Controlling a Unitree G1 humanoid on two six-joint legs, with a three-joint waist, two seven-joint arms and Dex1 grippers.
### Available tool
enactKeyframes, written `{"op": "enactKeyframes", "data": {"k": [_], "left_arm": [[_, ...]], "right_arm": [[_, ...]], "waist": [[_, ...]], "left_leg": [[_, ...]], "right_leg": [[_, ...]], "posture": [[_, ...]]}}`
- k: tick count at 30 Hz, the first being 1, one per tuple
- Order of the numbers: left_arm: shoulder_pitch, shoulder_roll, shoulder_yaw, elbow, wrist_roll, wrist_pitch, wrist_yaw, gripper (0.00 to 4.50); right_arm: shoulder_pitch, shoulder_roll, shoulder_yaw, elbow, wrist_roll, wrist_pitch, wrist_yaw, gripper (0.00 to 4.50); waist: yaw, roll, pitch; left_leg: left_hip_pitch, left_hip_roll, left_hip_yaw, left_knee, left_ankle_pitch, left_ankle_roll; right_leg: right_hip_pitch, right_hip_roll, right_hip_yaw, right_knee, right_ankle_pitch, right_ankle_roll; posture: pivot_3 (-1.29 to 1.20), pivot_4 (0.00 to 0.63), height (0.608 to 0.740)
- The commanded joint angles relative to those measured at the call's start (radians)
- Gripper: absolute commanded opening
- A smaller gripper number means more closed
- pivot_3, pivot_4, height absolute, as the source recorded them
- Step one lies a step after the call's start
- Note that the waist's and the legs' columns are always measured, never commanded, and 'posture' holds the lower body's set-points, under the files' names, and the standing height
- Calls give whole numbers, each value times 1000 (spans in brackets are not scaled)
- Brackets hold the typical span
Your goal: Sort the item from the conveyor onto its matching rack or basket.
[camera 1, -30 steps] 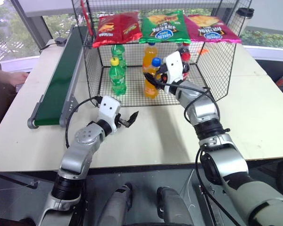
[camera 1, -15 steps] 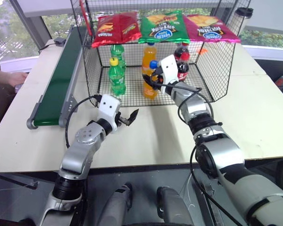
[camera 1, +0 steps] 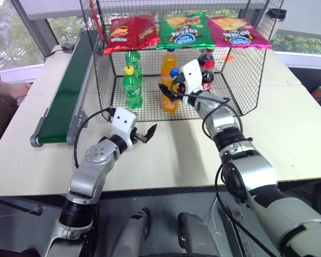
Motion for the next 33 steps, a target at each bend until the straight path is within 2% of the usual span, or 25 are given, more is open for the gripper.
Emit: {"op": "enactKeyframes", "data": {"k": [1, 14, 25, 33], "left_arm": [[-12, 1, 5, -14, 10, -29, -3, 4500], [-6, 5, 7, -8, 8, -42, -24, 4500], [30, 46, 52, -43, -64, -18, -100, 4500], [122, 78, 35, -35, -83, -27, -156, 4500]], "right_arm": [[-13, -19, -2, -83, -13, -6, 14, 4443], [164, -111, 3, -410, -9, 175, 93, 4443], [519, -343, 46, -905, 49, 452, 329, 4443], [682, -370, -4, -1161, 204, 667, 371, 4443]], "waist": [[0, 0, 0], [6, 0, 0], [6, 0, 0], [8, 0, 0]], "left_leg": [[0, 0, 0, 0, 0, 0], [0, 0, 0, 0, 0, 0], [0, 0, 0, 0, -1, -2], [0, 0, 1, 1, -2, -2]], "right_leg": [[0, 0, 0, 0, 0, 0], [0, 0, 0, 0, 0, 0], [0, -2, 0, 0, -2, -3], [1, -4, 0, -1, -3, -4]], "posture": [[0, 150, 738], [0, 150, 738], [0, 150, 738], [0, 150, 738]]}}
